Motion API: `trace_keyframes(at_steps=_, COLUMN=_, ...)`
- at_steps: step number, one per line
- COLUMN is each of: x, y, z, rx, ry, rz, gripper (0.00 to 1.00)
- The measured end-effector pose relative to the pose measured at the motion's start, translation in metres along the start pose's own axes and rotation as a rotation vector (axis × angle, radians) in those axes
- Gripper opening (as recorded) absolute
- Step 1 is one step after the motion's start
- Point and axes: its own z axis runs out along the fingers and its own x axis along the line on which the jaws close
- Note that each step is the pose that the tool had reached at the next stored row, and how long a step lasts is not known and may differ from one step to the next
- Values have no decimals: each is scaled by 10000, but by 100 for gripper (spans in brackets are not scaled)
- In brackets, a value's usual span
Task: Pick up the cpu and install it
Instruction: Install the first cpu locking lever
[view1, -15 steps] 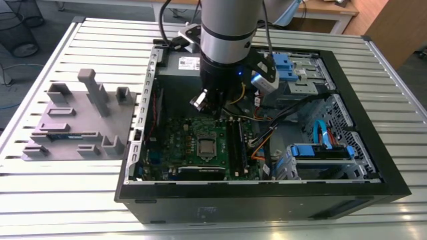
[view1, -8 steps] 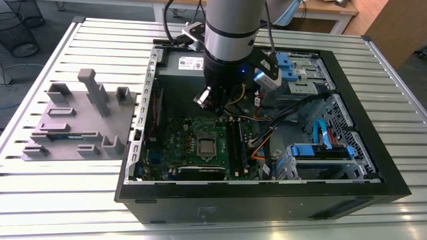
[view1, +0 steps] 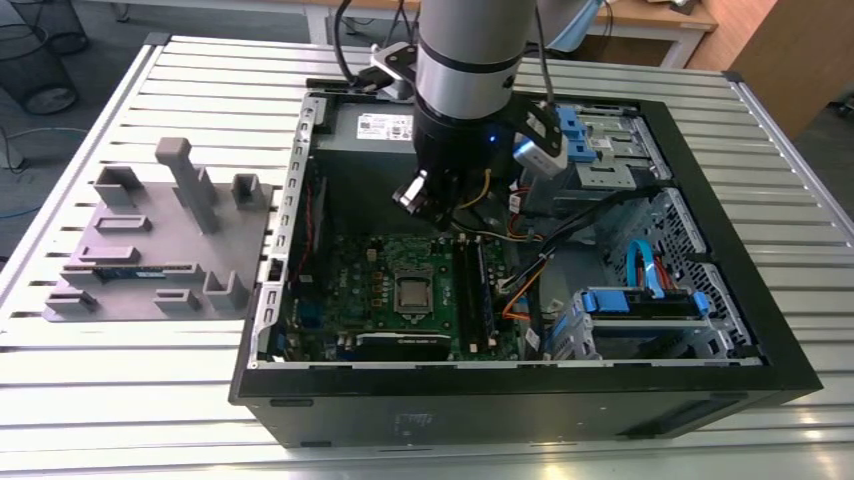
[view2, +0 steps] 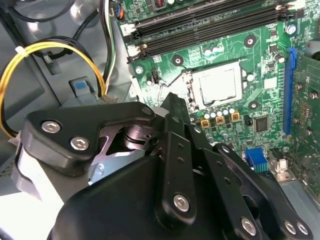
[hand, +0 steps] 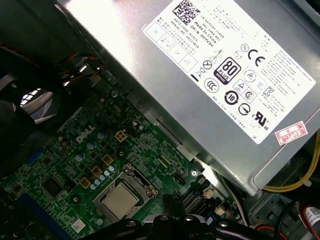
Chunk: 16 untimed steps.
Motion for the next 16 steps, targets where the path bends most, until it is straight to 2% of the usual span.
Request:
trace_keyframes(at_steps=11, x=-82, y=-19, z=2, rx=0, ry=0, rz=-12, gripper=11)
trace_keyframes(at_steps=16, x=-98, y=-19, z=8, rx=-3, ry=-3, rz=-16, gripper=11)
